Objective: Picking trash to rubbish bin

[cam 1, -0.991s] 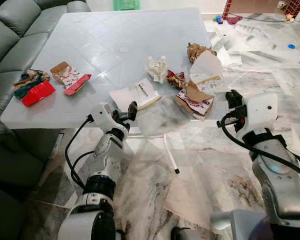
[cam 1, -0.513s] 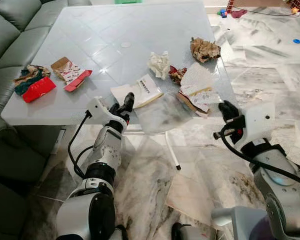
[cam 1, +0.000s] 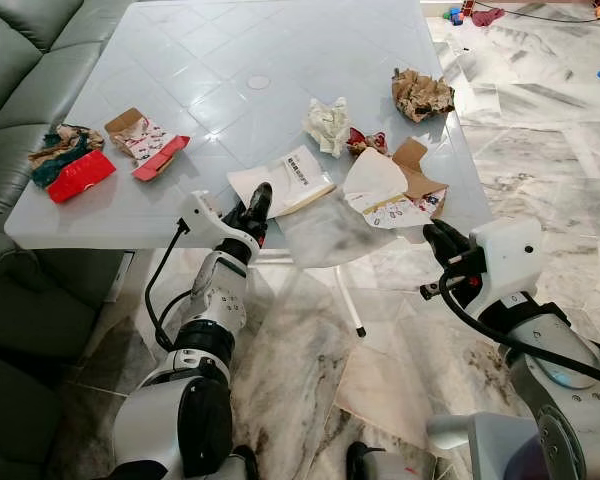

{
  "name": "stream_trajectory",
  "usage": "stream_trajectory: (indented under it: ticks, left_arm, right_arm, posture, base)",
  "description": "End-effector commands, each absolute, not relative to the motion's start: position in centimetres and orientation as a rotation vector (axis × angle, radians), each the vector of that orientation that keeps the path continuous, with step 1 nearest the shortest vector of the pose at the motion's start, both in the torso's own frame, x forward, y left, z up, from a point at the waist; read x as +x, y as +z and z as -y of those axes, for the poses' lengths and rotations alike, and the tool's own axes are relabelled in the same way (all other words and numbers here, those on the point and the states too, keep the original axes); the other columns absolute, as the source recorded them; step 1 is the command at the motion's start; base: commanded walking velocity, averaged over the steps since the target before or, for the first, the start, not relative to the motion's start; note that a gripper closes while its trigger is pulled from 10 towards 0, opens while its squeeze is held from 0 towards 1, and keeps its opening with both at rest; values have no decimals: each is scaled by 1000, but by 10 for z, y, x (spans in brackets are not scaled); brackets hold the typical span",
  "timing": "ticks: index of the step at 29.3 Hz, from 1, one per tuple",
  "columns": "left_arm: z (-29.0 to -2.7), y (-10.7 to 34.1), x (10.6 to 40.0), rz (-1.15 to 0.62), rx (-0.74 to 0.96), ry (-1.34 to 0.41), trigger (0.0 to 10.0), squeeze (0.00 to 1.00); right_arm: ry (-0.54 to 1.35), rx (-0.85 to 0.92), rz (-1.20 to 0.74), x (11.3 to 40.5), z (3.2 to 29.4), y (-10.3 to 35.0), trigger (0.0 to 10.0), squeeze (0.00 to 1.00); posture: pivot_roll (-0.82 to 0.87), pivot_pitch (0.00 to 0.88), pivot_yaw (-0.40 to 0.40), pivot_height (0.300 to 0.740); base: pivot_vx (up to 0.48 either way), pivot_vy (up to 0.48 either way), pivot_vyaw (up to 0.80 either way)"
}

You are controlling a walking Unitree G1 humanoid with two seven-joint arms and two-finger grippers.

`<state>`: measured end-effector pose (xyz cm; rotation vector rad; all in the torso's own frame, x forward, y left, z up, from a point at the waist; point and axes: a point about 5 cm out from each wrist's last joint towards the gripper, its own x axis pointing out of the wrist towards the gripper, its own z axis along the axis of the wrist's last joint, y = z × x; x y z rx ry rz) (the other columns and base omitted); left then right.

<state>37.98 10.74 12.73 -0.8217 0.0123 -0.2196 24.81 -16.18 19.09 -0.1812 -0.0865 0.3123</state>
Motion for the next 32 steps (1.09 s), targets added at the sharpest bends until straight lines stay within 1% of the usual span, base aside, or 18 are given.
stream_trajectory:
  ticks: [1, 13, 25, 32]
  left_arm:
    - [-92, 118, 376, -90, -854, -269, 0, 0]
    - [-90, 118, 375, -82, -876, -307, 0, 0]
    - [-95, 118, 375, -64, -896, -301, 0, 0]
    - [-98, 123, 377, -25, -899, -295, 0, 0]
  right_arm:
    - [327, -177, 104, 247, 158, 196, 10000, 0]
    - [326, -172, 102, 248, 157, 195, 10000, 0]
    - [327, -176, 101, 249, 157, 193, 10000, 0]
    - [331, -174, 105, 251, 155, 193, 10000, 0]
  posture:
    - [-320, 234, 23, 740]
    - [-316, 230, 26, 740]
    - [-312, 220, 22, 740]
    - [-303, 210, 22, 740]
  base:
    - [0, 0, 0]
    - [0, 0, 0]
    - [0, 0, 0]
    - [0, 0, 0]
